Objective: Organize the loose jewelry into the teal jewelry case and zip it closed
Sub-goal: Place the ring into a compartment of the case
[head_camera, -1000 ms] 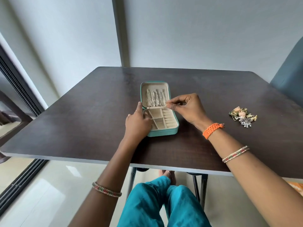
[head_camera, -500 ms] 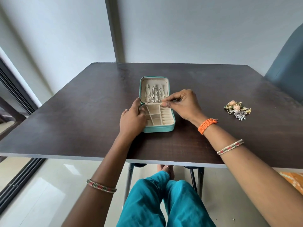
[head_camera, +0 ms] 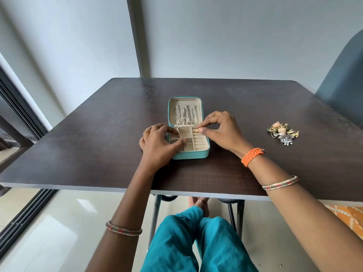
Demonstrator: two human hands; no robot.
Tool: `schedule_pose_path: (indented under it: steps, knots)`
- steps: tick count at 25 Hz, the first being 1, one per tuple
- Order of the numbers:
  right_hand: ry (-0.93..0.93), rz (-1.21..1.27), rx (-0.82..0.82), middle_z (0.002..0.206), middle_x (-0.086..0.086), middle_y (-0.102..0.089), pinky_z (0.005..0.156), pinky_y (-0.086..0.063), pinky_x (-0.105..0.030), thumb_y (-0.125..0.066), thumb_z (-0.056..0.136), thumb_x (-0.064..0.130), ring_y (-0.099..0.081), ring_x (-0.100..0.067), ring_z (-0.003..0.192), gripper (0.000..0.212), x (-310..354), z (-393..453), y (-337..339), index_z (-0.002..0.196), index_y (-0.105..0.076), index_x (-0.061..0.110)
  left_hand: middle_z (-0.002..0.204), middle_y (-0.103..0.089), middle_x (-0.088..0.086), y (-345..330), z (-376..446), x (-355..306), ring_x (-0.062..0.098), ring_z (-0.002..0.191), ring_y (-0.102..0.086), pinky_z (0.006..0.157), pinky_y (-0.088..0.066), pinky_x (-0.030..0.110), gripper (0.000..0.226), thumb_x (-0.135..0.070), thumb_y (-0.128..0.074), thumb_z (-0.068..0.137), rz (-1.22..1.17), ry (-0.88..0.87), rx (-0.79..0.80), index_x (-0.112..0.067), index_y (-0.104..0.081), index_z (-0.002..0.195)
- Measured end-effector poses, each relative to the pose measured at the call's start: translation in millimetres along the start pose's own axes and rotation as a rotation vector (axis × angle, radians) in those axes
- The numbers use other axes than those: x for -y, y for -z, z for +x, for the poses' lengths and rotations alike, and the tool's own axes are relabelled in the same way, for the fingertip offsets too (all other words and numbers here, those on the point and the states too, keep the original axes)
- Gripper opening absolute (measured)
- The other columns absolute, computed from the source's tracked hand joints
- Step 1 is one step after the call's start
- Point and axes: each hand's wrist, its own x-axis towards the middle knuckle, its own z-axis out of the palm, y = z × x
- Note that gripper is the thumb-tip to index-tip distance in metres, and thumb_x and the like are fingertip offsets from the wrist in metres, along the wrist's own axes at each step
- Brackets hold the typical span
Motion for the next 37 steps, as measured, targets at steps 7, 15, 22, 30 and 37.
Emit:
schedule_pose_path:
  steps: [7, 15, 22, 30, 37]
  knots:
    - [-0.057, 0.067, 0.050, 0.088, 0.006, -0.069, 0.090, -0.047, -0.028, -0.077, 0.075, 0.018, -0.061, -0.008, 0.090, 0.008, 1, 1, 2, 0.083, -0.077, 0.020, 0.136, -0.047, -0.012, 2, -3, 0, 0.013, 0.137, -0.018, 0.110, -0.008, 0.040, 0.035, -0.052, -0.055, 0.063, 0.007, -0.009, 0.053, -0.038, -0.059, 0.095]
    - [-0.069, 0.069, 0.069, 0.088, 0.007, -0.069, 0.092, -0.048, -0.041, -0.077, 0.076, 0.021, -0.061, -0.012, 0.093, 0.008, -1, 1, 1, 0.083, -0.076, 0.023, 0.142, -0.041, -0.013, -2, -3, 6, 0.015, 0.141, -0.012, 0.113, -0.003, 0.045, 0.034, -0.050, -0.058, 0.067, 0.028, -0.029, 0.045, -0.038, -0.061, 0.098]
    - [0.241, -0.309, 0.245, 0.090, 0.015, -0.055, 0.081, -0.037, -0.031, -0.066, 0.084, 0.019, -0.044, -0.008, 0.093, 0.031, 26, 21, -10, 0.108, -0.069, 0.037, 0.138, -0.043, -0.011, -1, -5, 1, 0.013, 0.140, -0.014, 0.112, -0.004, 0.042, 0.039, -0.051, -0.054, 0.062, 0.040, -0.013, 0.003, -0.036, -0.062, 0.097]
    - [0.488, -0.496, 0.485, 0.098, 0.004, -0.056, 0.065, -0.039, -0.026, -0.067, 0.081, 0.011, -0.052, -0.014, 0.092, 0.026, 48, 45, -15, 0.104, -0.063, 0.023, 0.144, -0.035, -0.003, -7, -5, -4, 0.013, 0.141, -0.012, 0.111, -0.011, 0.037, 0.065, -0.051, -0.047, 0.062, 0.114, 0.000, -0.006, -0.025, -0.057, 0.121]
    - [0.451, -0.439, 0.494, 0.099, 0.002, -0.056, 0.070, -0.049, -0.035, -0.065, 0.083, 0.008, -0.054, -0.018, 0.091, 0.021, 38, 45, -20, 0.095, -0.072, 0.024, 0.130, -0.042, 0.002, -6, -6, -2, 0.017, 0.130, -0.029, 0.107, -0.030, 0.032, 0.059, -0.044, -0.058, 0.074, 0.021, -0.044, 0.012, -0.013, -0.048, 0.122]
